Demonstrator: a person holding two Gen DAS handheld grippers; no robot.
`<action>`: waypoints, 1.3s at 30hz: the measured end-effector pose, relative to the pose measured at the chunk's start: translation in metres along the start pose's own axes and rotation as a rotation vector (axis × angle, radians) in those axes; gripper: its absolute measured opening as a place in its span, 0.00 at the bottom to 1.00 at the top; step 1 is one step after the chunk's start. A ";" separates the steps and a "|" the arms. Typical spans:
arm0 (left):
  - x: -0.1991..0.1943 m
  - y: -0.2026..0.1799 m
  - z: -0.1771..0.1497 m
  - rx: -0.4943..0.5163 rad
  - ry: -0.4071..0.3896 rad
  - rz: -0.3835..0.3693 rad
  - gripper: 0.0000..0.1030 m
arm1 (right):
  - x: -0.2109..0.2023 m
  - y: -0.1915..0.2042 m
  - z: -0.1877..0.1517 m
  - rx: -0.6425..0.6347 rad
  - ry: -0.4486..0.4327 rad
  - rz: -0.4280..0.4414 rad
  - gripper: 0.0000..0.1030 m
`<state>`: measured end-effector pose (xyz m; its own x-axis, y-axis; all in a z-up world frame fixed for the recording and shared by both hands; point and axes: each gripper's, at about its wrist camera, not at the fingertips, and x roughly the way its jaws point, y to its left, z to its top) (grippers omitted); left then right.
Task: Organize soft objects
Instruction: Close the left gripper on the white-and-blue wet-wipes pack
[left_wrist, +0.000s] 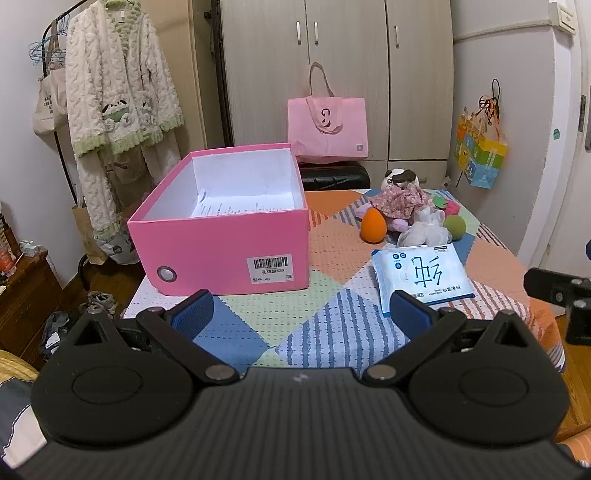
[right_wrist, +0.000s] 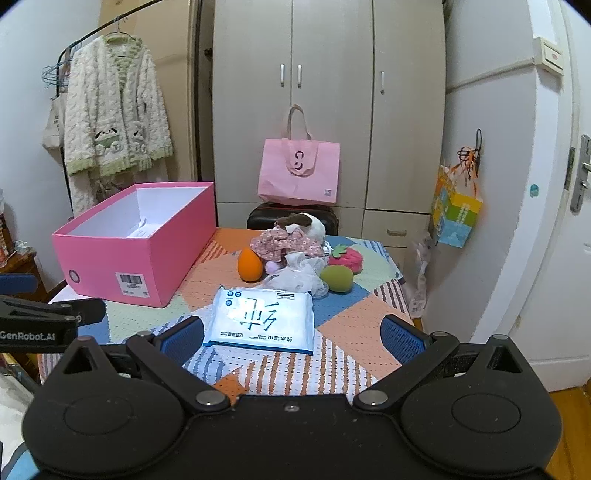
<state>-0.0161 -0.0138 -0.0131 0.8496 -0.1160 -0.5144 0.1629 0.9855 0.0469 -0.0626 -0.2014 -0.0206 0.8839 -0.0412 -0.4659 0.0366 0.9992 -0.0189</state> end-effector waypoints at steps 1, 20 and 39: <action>0.000 0.000 0.000 -0.001 0.003 0.000 1.00 | 0.000 0.000 0.001 -0.003 -0.001 0.005 1.00; 0.052 -0.009 0.016 -0.100 0.032 -0.137 0.97 | 0.055 -0.018 -0.017 -0.143 -0.150 0.219 1.00; 0.144 -0.053 0.002 0.015 0.091 -0.293 0.71 | 0.162 -0.021 -0.043 -0.175 0.008 0.331 1.00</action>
<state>0.0983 -0.0830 -0.0883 0.7169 -0.3832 -0.5825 0.4025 0.9096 -0.1029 0.0599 -0.2286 -0.1343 0.8311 0.2830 -0.4788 -0.3312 0.9434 -0.0173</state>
